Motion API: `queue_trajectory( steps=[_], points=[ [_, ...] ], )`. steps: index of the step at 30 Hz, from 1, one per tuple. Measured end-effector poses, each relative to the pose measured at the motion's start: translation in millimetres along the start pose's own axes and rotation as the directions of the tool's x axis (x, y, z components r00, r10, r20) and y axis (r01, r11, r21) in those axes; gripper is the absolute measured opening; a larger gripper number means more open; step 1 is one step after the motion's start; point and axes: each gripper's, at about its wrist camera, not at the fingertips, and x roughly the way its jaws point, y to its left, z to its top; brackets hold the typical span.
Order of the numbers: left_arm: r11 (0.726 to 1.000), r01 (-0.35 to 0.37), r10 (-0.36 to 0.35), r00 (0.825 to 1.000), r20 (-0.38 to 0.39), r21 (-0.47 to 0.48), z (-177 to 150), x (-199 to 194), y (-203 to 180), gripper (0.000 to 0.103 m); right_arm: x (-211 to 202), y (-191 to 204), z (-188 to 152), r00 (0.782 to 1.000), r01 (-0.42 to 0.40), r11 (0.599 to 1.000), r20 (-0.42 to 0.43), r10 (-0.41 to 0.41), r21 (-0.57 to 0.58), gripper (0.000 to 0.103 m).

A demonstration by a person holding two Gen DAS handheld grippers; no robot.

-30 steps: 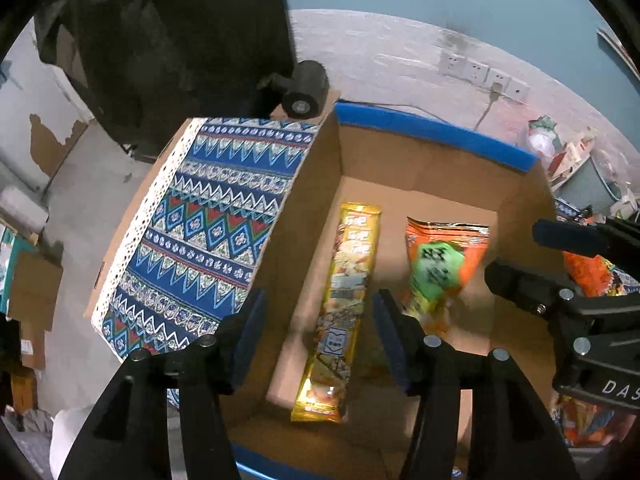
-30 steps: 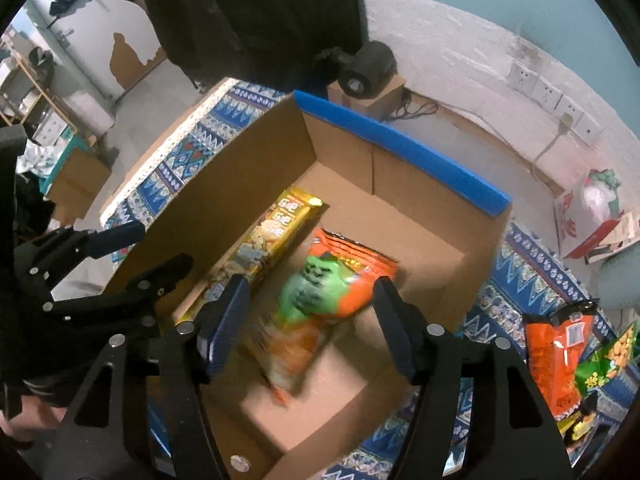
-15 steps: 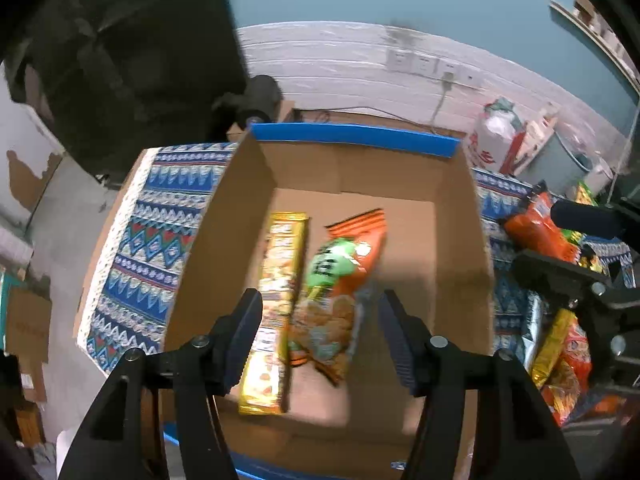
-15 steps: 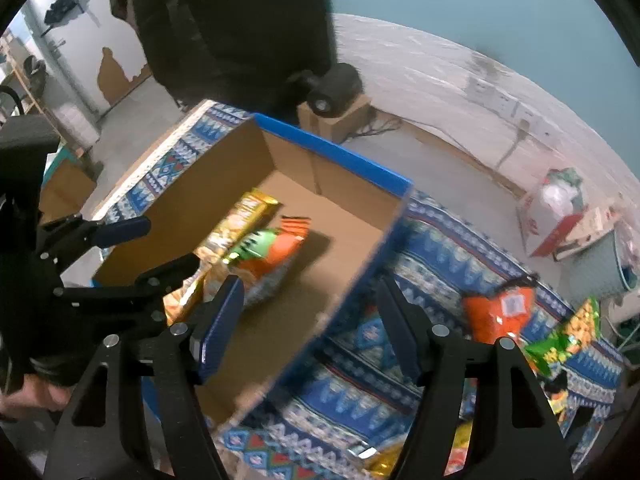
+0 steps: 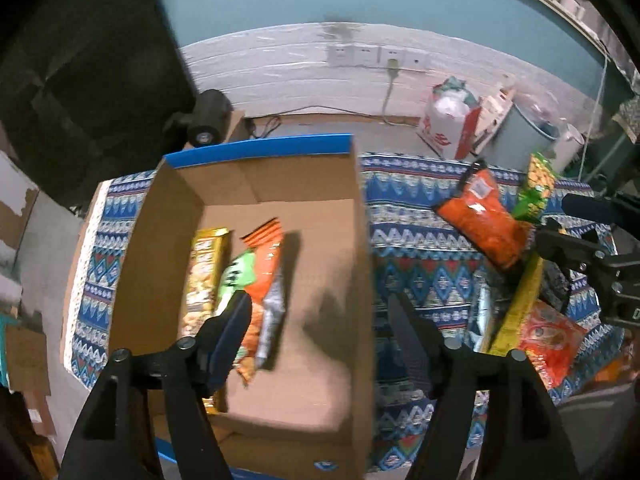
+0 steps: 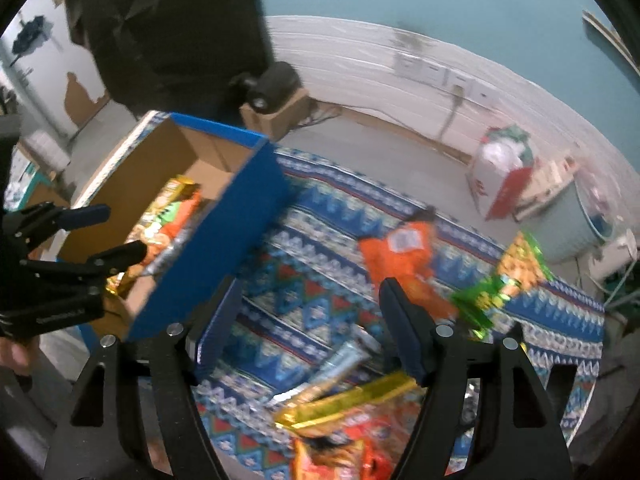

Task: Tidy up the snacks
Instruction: 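Move both tools back from the box to the snack pile, then grasp the orange chip bag with the left tool while the right tool grasps the black-yellow bag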

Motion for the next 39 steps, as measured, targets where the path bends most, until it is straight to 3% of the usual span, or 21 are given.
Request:
queue_trajectory(
  steps=[18, 31, 39],
  points=[
    [0.991, 0.052, -0.047, 0.998, -0.048, 0.127, 17.1, 11.7, -92.6, 0.075, -11.8, -109.3, -51.8, 0.996, 0.085, 0.990, -0.026, -0.083, 0.112, 0.074],
    [0.988, 0.083, -0.065, 0.990, -0.128, 0.134, 31.2, 45.6, -135.7, 0.078, -15.6, -168.3, -79.0, 0.993, 0.109, 0.978, -0.057, -0.101, 0.175, 0.075],
    [0.991, 0.074, -0.052, 0.980, -0.192, 0.112, 47.1, 78.0, -143.3, 0.079, 6.0, -200.9, -79.4, 0.984, 0.126, 0.985, -0.142, -0.109, 0.119, 0.074]
  ],
)
